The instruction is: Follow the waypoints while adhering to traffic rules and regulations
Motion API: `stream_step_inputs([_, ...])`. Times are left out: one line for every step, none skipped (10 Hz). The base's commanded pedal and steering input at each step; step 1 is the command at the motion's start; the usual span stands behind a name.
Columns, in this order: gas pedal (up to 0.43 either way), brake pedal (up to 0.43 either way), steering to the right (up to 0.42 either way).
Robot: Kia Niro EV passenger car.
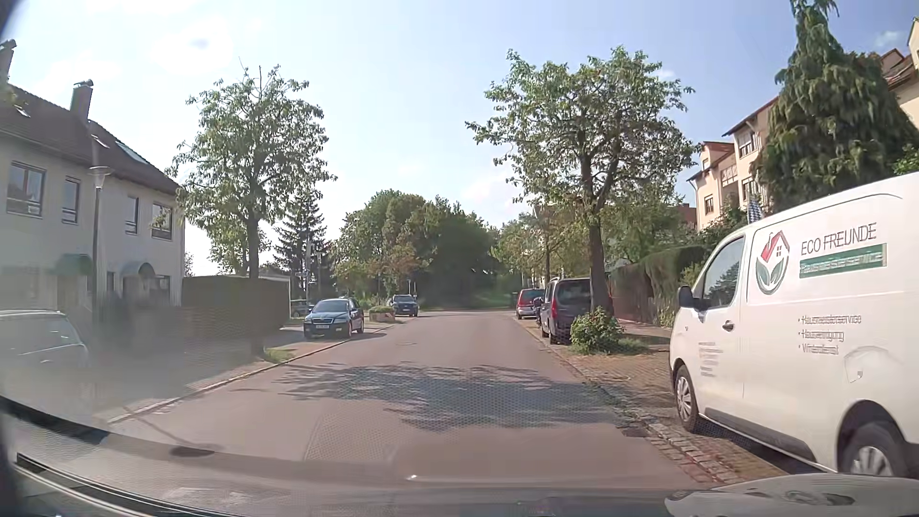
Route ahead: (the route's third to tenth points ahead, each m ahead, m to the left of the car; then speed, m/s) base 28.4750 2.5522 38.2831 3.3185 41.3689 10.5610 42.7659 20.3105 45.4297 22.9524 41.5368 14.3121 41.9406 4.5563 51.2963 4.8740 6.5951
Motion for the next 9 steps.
stream_step_inputs([0.039,0.012,0.004])
stream_step_inputs([0.039,0.012,0.004])
stream_step_inputs([0.039,0.012,0.004])
stream_step_inputs([0.039,0.012,0.002])
stream_step_inputs([0.039,0.012,0.001])
stream_step_inputs([0.039,0.012,0.002])
stream_step_inputs([0.039,0.012,0.002])
stream_step_inputs([0.039,0.012,0.002])
stream_step_inputs([0.039,0.012,0.002])
